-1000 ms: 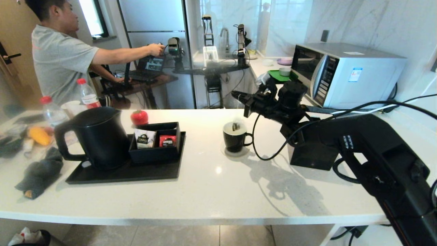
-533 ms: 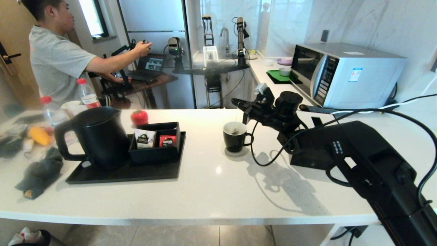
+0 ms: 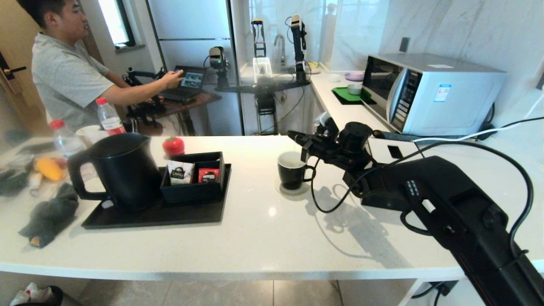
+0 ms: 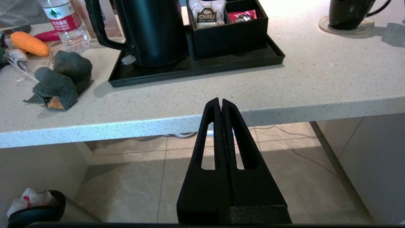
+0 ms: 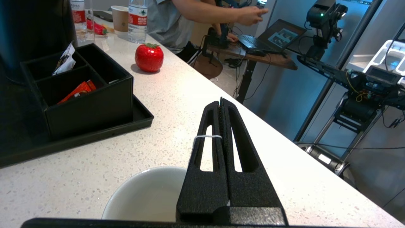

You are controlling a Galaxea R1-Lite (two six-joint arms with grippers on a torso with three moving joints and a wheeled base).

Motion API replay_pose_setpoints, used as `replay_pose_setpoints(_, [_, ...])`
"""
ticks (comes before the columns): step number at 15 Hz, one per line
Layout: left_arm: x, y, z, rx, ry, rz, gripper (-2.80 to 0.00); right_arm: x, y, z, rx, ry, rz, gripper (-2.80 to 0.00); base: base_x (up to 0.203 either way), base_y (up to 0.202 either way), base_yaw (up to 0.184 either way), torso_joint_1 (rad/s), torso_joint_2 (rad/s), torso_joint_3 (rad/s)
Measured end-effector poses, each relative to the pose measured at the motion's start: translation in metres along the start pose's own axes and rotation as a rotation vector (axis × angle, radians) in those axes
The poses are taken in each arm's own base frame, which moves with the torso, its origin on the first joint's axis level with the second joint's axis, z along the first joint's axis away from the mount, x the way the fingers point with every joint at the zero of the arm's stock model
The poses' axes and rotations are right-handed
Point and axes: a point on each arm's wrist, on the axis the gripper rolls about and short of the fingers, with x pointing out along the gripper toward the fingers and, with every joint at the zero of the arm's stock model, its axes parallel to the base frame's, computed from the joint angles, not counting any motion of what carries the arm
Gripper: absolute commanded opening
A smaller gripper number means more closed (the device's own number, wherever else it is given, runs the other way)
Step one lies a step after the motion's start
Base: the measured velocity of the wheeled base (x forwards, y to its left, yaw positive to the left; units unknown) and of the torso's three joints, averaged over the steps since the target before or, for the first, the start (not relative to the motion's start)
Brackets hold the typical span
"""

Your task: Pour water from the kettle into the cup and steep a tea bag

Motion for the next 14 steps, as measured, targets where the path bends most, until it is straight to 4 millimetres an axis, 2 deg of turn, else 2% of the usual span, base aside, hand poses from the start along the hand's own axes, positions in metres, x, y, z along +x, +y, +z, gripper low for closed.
replay_pose_setpoints(3, [0.0, 0.0, 0.0, 0.0, 0.0, 0.0, -2.8, 0.0, -0.003, 0.02, -0.019, -0.028, -0.004, -2.8, 0.0, 0.0, 0.0, 0.0, 0.0, 0.0])
replay_pose_setpoints(6, [0.0, 0.0, 0.0, 0.0, 0.0, 0.0, -2.8, 0.0, -0.008, 0.053, -0.048, -0.074, -0.011, -2.8, 0.0, 0.0, 0.0, 0.0, 0.0, 0.0])
replay_pose_setpoints(8, [0.0, 0.0, 0.0, 0.0, 0.0, 0.0, -2.8, -0.002, -0.01, 0.067, -0.065, -0.099, -0.015, -2.8, 0.0, 0.0, 0.0, 0.0, 0.0, 0.0])
replay_pose_setpoints(11, [0.0, 0.0, 0.0, 0.0, 0.0, 0.001, -2.8, -0.003, -0.011, 0.069, -0.069, -0.103, -0.02, -2.8, 0.0, 0.0, 0.0, 0.0, 0.0, 0.0])
replay_pose_setpoints(14, [0.0, 0.0, 0.0, 0.0, 0.0, 0.0, -2.8, -0.002, -0.01, 0.062, -0.064, -0.092, -0.02, -2.8, 0.0, 0.0, 0.0, 0.0, 0.0, 0.0])
